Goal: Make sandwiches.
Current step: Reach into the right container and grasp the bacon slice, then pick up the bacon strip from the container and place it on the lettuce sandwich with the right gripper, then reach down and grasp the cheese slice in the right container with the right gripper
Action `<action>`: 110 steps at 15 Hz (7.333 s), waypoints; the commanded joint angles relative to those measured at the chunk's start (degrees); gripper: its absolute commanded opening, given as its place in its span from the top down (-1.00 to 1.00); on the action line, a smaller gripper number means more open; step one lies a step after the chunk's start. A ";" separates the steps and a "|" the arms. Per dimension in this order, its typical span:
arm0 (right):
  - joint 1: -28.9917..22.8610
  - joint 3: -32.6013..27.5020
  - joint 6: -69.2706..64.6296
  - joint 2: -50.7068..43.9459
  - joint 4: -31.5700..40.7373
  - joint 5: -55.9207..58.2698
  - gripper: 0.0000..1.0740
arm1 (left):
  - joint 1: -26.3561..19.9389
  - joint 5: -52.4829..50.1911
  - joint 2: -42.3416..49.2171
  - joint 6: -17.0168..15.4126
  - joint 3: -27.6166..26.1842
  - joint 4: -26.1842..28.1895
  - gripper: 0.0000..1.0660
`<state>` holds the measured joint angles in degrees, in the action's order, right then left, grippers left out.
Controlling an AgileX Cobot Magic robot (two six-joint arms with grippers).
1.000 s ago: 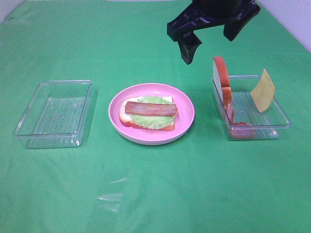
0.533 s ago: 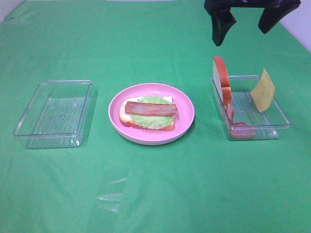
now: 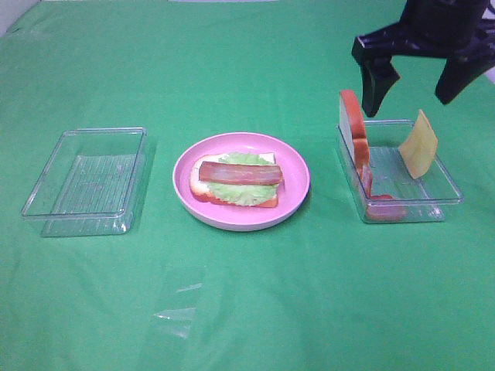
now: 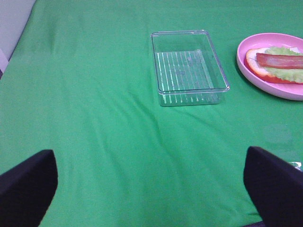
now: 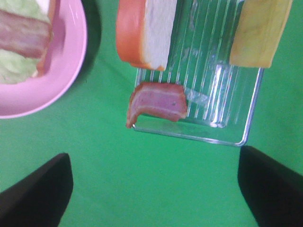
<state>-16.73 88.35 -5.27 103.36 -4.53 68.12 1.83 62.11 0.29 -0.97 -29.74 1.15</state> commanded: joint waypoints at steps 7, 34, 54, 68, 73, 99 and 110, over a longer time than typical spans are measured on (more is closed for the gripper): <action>0.11 -4.81 -2.23 10.14 -0.06 -8.48 -0.71 | -0.11 -0.57 0.92 -0.17 0.06 -0.23 -0.92; 0.11 -4.81 -0.46 12.09 -0.86 -10.66 1.00 | -0.11 -0.57 0.92 -0.17 0.06 -0.23 -0.92; -9.28 11.80 2.23 -2.46 0.74 1.32 1.00 | -0.11 -0.57 0.92 -0.17 0.06 -0.23 -0.92; -16.16 11.80 10.77 12.61 28.76 -22.40 1.00 | -0.11 -0.57 0.92 -0.17 0.06 -0.23 -0.92; -15.93 11.75 8.37 20.80 21.89 -23.55 1.00 | -0.11 -0.57 0.92 -0.17 0.06 -0.23 -0.92; -15.99 18.11 1.03 10.49 1.09 -10.03 -0.80 | -0.11 -0.57 0.92 -0.17 0.06 -0.23 -0.92; 8.19 25.32 5.27 6.59 0.46 3.61 -0.80 | -0.11 -0.57 0.92 -0.17 0.06 -0.23 -0.92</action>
<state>-9.05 113.45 -0.74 110.18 -4.24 69.33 1.83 62.11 0.29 -0.97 -29.74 1.15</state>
